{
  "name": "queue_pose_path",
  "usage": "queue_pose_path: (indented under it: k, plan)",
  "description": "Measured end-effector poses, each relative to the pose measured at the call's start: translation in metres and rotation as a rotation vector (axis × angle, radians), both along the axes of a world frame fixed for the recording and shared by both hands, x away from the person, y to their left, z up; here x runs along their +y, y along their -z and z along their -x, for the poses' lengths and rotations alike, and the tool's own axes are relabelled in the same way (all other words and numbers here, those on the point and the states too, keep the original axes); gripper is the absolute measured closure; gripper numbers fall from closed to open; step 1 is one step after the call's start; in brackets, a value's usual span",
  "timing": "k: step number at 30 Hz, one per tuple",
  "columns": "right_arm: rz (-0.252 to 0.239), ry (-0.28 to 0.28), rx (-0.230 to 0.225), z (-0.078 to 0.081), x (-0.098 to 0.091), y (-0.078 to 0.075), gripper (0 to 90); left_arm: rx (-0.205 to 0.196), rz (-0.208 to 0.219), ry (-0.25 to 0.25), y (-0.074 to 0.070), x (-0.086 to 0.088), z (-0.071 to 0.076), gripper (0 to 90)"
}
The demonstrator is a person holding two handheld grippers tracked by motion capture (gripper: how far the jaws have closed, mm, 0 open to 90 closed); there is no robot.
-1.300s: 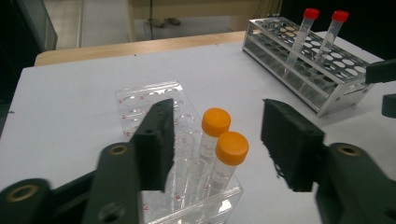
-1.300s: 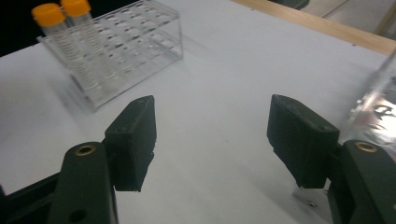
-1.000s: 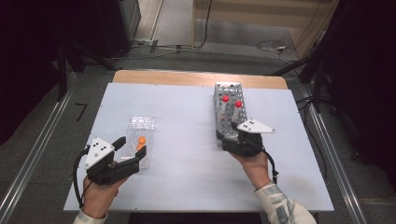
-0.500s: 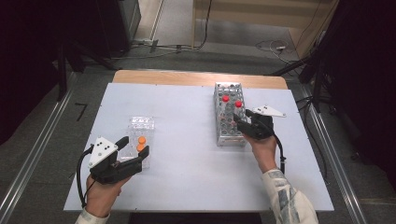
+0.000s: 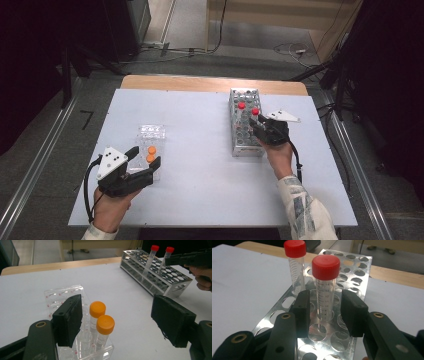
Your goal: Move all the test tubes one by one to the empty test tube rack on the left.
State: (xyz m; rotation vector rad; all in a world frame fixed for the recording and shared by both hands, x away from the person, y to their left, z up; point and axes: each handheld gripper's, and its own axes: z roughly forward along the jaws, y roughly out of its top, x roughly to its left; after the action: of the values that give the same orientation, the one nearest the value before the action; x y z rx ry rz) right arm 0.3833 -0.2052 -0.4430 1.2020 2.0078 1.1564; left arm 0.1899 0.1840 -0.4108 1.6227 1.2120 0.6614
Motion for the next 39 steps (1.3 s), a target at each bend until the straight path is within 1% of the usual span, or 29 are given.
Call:
queue_pose_path:
  k: [2, 5, 15, 18, 23, 28, 31, 35, 39]
  plan:
    - [0.003, -0.005, -0.010, 0.001, 0.002, -0.003, 57.7, -0.002, 0.001, 0.000, 0.000, 0.000, 0.000, 25.6]
    - [0.028, 0.007, -0.003, 0.000, 0.005, -0.005, 58.4, -0.004, 0.005, -0.001, 0.000, 0.001, 0.001, 25.8]
    - [0.041, 0.023, 0.019, -0.007, 0.007, -0.001, 64.3, -0.003, 0.005, 0.000, 0.000, 0.001, 0.001, 25.9]
    - [0.043, 0.028, 0.034, -0.009, 0.007, 0.001, 65.2, -0.005, 0.006, 0.001, 0.000, 0.001, 0.001, 26.0]
    - [0.044, 0.025, 0.025, -0.009, 0.007, 0.000, 70.8, -0.004, 0.005, 0.001, 0.000, 0.000, 0.001, 26.0]
    - [0.040, 0.029, 0.019, -0.008, 0.007, -0.001, 71.2, -0.006, 0.004, 0.002, 0.000, 0.000, 0.001, 26.0]
    - [0.031, 0.031, 0.003, -0.006, 0.006, -0.008, 71.3, -0.005, 0.006, 0.001, 0.000, 0.000, 0.001, 26.0]
    - [0.024, 0.031, -0.028, -0.003, 0.006, -0.024, 71.3, -0.007, 0.004, 0.000, -0.001, 0.000, 0.002, 25.9]
    - [0.014, 0.029, -0.053, 0.001, 0.006, -0.035, 71.4, -0.007, 0.002, 0.001, -0.001, 0.000, 0.002, 24.5]
